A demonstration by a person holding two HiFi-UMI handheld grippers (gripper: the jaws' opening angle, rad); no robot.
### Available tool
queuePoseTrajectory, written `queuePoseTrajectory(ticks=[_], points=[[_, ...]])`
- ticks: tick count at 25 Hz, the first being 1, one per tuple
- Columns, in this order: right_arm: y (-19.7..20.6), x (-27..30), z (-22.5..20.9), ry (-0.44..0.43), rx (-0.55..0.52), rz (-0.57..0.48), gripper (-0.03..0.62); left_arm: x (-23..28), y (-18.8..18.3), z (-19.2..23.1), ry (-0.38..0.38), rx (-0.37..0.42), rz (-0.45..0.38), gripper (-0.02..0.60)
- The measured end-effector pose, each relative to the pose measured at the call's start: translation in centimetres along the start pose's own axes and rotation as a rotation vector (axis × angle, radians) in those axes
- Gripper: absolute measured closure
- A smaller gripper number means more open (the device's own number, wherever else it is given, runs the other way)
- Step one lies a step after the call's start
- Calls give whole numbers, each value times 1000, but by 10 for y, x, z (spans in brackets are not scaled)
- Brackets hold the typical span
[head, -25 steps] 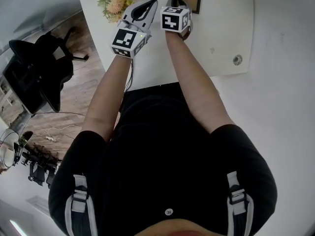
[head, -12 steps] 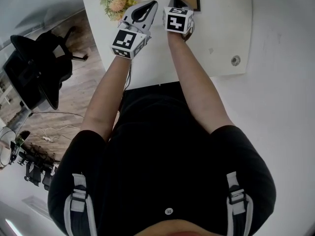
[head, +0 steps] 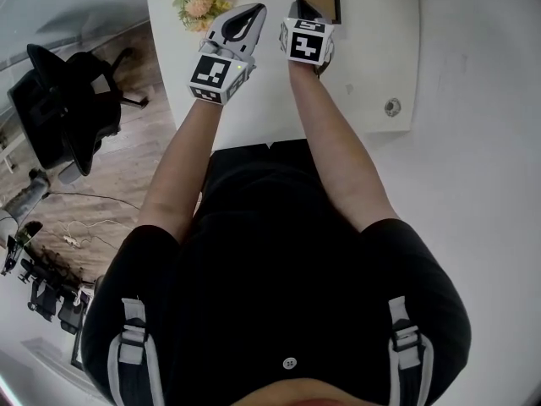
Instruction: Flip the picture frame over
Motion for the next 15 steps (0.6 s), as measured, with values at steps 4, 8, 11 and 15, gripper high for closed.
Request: queuePoseTrajectory(ticks=[4,8,11,15], points=[[-4,-18,-8,-48,22,-12,545,-9,-7,-18,-19,13,8,580],[-8,-36,-14,-101,45,-18,544,-15,-16,-34,-41,23,-29,580],[-10,-49,-18,-139,64,-26,545,-19,-24,-46,-49,33,-45,580],[-9,-64,-25,-192,100,-28,545,-23,-25,-59,-60,45,-15,580]])
Point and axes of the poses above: the fingertips, and each gripper's own axes: x forward along the fingers, z to its left, y out of its underside, the point moved 9 cm from there along -x, backward along the fingers, and after that the axes turned 5 degrees about y, right-handed, at the moved point
